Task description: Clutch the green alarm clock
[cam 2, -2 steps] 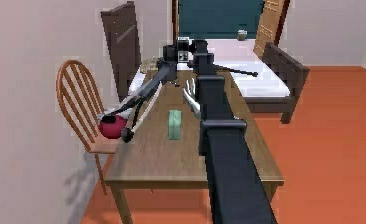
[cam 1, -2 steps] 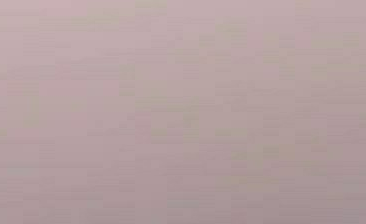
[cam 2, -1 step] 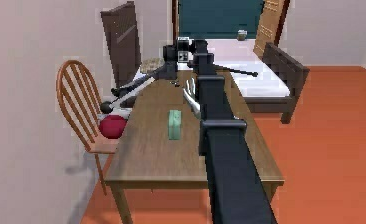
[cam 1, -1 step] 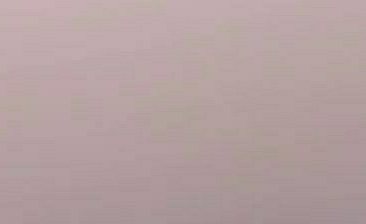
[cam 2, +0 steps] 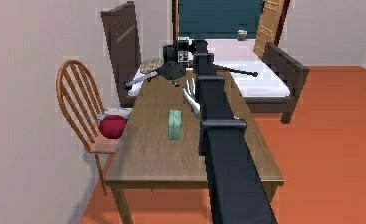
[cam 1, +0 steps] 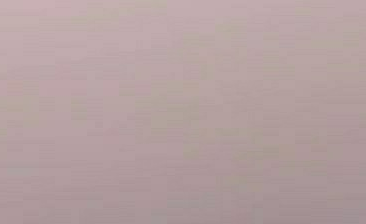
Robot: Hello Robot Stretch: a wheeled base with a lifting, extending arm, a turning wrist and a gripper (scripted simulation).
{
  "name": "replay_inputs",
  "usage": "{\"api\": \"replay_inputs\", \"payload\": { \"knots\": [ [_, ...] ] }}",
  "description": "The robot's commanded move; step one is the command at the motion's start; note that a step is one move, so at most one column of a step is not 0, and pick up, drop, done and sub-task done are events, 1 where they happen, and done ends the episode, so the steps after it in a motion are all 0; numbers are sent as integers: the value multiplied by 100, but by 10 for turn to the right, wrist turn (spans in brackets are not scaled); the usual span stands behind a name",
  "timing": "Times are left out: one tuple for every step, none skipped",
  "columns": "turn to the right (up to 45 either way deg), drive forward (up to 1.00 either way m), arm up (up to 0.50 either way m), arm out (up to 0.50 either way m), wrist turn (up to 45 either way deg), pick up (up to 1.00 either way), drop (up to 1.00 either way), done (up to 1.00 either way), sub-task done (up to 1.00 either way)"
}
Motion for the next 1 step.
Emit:
{"api": "replay_inputs", "payload": {
  "knots": [
    [0,0,0,0,390,0,0,0,0]
  ]
}}
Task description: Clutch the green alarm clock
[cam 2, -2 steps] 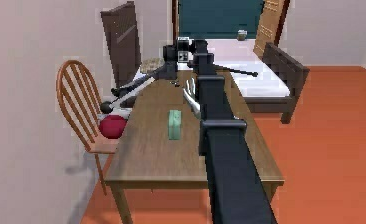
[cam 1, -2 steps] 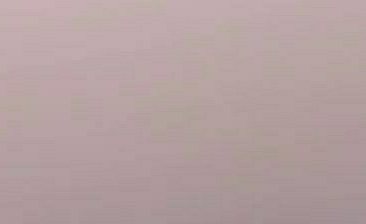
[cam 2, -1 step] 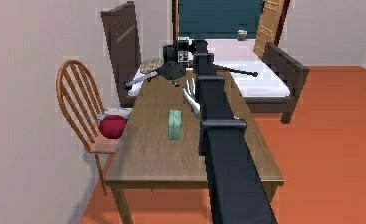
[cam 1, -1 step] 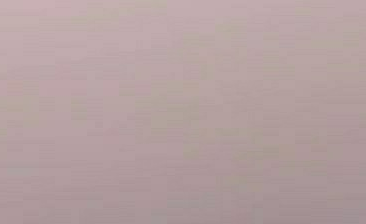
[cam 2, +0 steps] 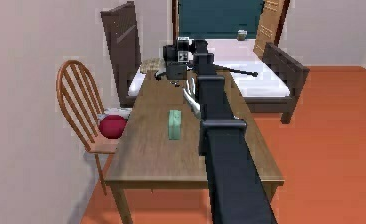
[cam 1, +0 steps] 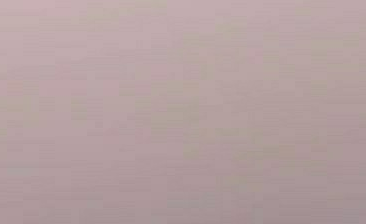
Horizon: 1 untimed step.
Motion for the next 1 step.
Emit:
{"api": "replay_inputs", "payload": {
  "knots": [
    [0,0,-30,0,0,0,0,0,0]
  ]
}}
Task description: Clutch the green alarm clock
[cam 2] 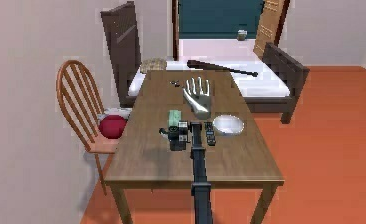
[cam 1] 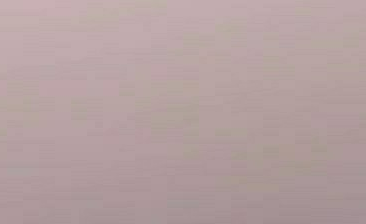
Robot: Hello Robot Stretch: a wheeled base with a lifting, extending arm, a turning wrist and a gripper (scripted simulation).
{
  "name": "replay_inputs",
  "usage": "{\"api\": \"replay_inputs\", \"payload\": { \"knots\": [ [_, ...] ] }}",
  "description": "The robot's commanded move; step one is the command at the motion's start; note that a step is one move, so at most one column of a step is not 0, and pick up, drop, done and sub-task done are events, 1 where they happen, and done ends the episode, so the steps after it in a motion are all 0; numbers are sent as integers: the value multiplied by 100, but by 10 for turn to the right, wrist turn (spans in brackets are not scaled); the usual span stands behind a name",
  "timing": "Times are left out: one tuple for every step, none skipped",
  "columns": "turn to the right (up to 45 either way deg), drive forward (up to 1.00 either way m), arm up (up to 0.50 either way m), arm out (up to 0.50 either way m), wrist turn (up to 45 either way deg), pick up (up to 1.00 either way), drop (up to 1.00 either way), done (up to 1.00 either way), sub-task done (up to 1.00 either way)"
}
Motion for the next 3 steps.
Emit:
{"api": "replay_inputs", "payload": {
  "knots": [
    [0,0,0,0,0,100,0,0,0],
    [0,0,10,0,0,0,0,0,0],
    [0,0,0,0,0,0,0,100,0]
  ]
}}
